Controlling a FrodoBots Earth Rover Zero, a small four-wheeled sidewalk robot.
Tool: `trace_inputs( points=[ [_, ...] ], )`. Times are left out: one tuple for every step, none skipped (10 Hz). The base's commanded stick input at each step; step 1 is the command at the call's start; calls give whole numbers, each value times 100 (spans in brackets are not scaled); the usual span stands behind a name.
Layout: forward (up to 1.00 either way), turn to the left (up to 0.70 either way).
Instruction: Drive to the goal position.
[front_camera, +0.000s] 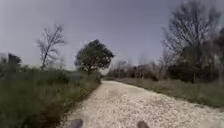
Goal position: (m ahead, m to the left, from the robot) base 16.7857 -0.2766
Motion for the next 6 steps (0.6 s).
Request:
trace_inputs(
  points=[
    [70,0],
    [70,0],
    [70,0],
    [70,-22],
    [70,-35],
    [70,-35]
  ],
)
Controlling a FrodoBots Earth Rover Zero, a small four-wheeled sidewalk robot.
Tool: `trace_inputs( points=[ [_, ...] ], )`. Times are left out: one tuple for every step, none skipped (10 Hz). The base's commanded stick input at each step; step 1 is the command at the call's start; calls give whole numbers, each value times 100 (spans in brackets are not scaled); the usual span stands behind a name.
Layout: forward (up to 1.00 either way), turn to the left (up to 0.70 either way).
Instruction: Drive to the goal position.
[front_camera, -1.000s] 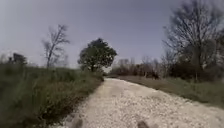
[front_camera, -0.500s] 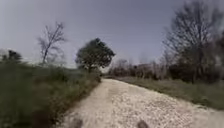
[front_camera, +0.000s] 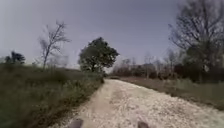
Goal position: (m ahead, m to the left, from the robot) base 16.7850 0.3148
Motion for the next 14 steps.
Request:
trace_inputs(
  points=[
    [70,-35],
    [70,-19],
    [70,-6],
    [70,-1],
    [70,0],
    [70,0],
    [70,0],
    [70,0],
    [70,0],
    [70,0],
    [70,0],
    [70,0],
    [70,0],
    [70,0]
  ],
)
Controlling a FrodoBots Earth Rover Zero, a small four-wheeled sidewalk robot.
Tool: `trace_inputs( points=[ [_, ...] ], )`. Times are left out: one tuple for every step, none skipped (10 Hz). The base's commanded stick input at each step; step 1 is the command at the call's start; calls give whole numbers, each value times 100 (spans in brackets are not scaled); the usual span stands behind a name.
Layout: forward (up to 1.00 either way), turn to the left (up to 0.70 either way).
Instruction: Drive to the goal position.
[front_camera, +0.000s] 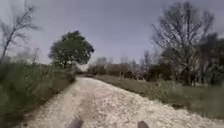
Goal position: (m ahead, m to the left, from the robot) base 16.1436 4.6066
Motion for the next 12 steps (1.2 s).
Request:
trace_inputs(
  points=[
    [70,0],
    [70,0],
    [70,0],
    [70,0],
    [72,2],
    [85,12],
    [85,31],
    [85,12],
    [85,4],
    [85,0],
    [85,0],
    [85,0]
  ],
)
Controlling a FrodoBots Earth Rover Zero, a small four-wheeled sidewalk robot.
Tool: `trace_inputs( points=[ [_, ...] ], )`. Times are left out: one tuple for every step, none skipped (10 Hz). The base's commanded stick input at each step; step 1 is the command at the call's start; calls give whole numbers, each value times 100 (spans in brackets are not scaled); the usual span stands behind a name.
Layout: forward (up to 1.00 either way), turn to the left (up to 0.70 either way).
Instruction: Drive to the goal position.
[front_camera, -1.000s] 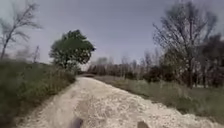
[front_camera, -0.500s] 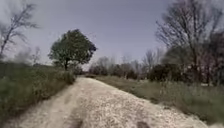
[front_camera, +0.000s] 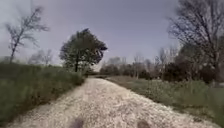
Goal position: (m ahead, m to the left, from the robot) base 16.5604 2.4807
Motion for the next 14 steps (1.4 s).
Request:
trace_inputs(
  points=[
    [85,0],
    [85,0],
    [85,0],
    [85,0],
    [99,0],
    [100,6],
    [100,28],
    [100,14],
    [100,-6],
    [100,0],
    [100,0],
    [100,0],
    [100,0],
    [100,0]
  ],
)
